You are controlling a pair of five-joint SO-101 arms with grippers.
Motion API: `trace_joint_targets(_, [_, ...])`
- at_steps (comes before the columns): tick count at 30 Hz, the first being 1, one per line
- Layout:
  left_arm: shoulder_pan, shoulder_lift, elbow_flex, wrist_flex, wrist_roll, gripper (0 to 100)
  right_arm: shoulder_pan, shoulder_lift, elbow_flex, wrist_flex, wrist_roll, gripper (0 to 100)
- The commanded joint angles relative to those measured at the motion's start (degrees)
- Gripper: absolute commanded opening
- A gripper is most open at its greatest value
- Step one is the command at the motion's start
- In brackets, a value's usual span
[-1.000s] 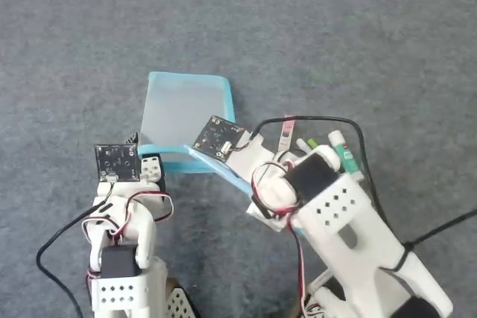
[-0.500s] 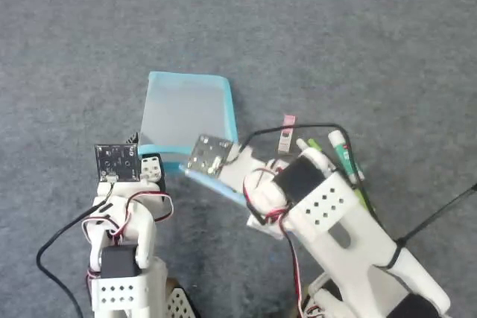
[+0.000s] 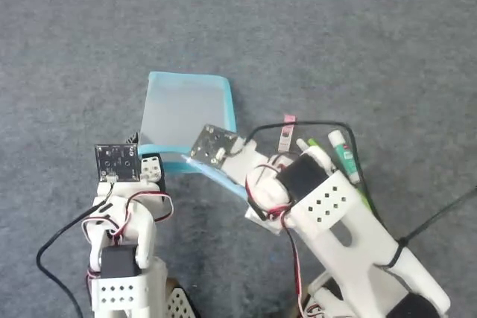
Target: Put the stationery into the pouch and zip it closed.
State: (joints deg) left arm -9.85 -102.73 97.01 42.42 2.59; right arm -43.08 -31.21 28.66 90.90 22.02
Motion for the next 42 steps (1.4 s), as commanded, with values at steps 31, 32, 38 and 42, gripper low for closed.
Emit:
trace_joint_targets(31, [18.46, -0.62, -1.01, 4.4, -5.1, 1, 15.08, 45.32, -46.33, 11.56, -10.11, 0.7])
trace_joint_targets(32, [18.37, -0.62, -0.92, 4.4, -5.1, 1, 14.11, 45.05, -46.51, 11.65, -10.02, 0.7])
trace_joint_targets(38, [18.02, -0.62, -0.84, 4.31, -5.1, 1, 7.52, 38.55, -46.51, 11.65, -9.76, 0.9])
trace_joint_targets(42, [18.02, -0.62, -0.75, 4.31, -5.19, 1, 4.97, 34.33, -46.59, 11.21, -7.82, 0.9])
